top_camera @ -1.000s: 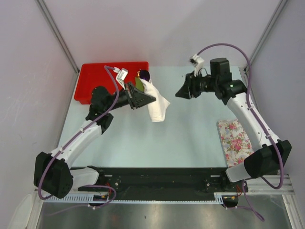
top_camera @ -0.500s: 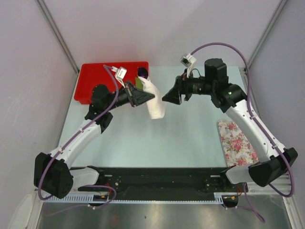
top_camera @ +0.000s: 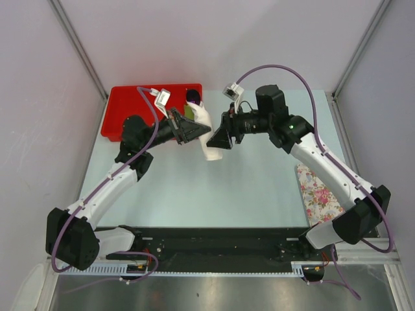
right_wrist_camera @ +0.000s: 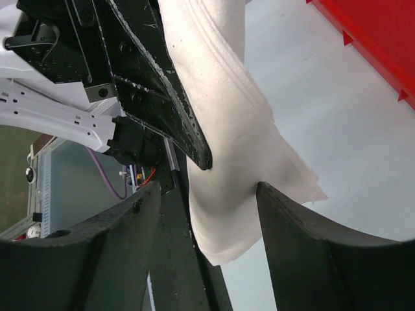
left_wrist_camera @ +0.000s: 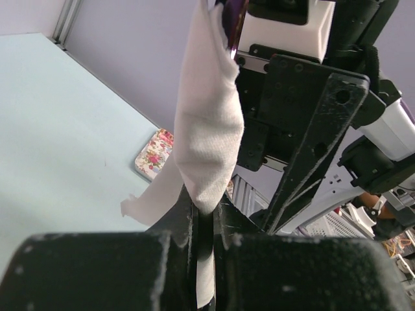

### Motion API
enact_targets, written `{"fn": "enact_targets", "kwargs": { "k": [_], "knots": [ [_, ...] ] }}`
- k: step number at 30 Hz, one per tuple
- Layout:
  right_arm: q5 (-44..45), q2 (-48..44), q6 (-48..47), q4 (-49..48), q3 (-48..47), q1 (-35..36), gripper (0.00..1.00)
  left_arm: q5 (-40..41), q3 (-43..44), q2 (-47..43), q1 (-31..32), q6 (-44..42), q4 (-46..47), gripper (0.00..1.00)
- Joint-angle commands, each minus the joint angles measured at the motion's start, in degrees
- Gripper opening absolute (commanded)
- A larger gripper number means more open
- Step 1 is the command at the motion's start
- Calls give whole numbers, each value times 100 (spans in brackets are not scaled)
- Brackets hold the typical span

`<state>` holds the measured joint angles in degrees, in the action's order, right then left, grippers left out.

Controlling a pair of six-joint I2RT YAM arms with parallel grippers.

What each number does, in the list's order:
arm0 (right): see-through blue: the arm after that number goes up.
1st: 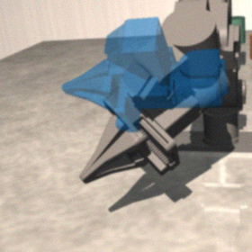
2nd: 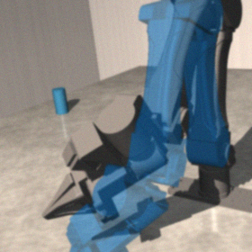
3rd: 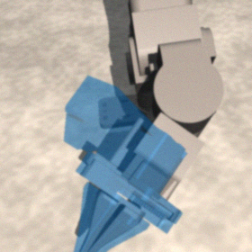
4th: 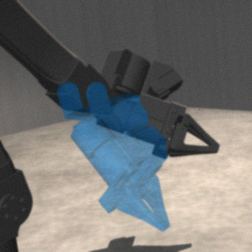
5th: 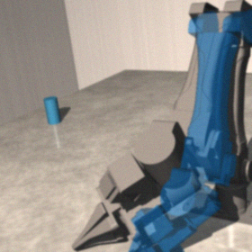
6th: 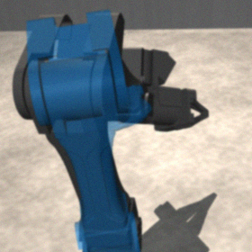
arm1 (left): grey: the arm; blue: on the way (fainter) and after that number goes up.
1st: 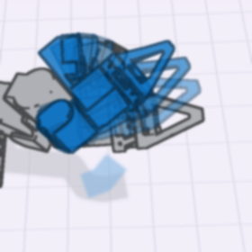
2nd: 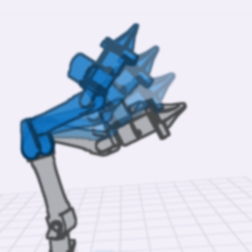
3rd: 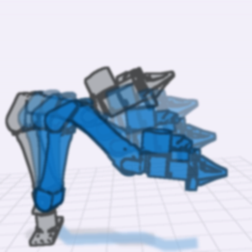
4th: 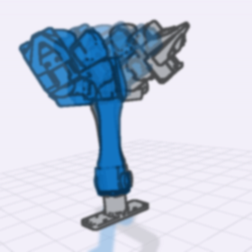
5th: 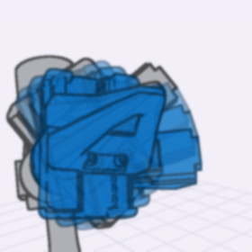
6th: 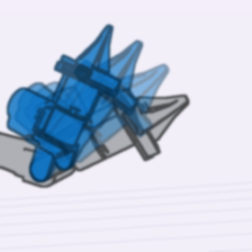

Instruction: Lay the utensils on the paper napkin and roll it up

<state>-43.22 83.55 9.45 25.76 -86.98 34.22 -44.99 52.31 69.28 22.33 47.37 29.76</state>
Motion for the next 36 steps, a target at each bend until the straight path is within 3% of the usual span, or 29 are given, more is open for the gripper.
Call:
{"fn": "enact_targets", "kwargs": {
  "k": [1,5,16,22,23,26,28,31,32,36],
  "knots": [
    [-300,21,100,-457,40,50,64,-211,279,-283,17,245,671,0],
    [-582,21,285,-729,120,67,57,-273,279,-274,44,342,838,0],
    [-1179,-84,873,-1301,471,59,55,-335,323,-257,96,474,1058,0],
    [-1417,-128,1155,-1626,594,68,26,-291,323,-283,105,457,1085,0],
    [-1434,-128,1207,-1644,586,68,17,-273,323,-292,97,448,1085,0],
    [-1426,-120,1269,-1706,551,85,0,-220,350,-274,53,448,1085,0],
    [-1400,-102,1287,-1697,463,68,0,-159,393,-292,26,431,954,0],
    [-1329,-102,1453,-1846,410,-11,0,-168,376,-362,-88,369,742,24],
    [-1320,-102,1541,-1925,419,-90,0,-176,359,-432,-201,352,664,44],
    [-1303,-119,1919,-2363,419,-257,0,-203,235,-643,-580,168,95,70]
  ]
}}
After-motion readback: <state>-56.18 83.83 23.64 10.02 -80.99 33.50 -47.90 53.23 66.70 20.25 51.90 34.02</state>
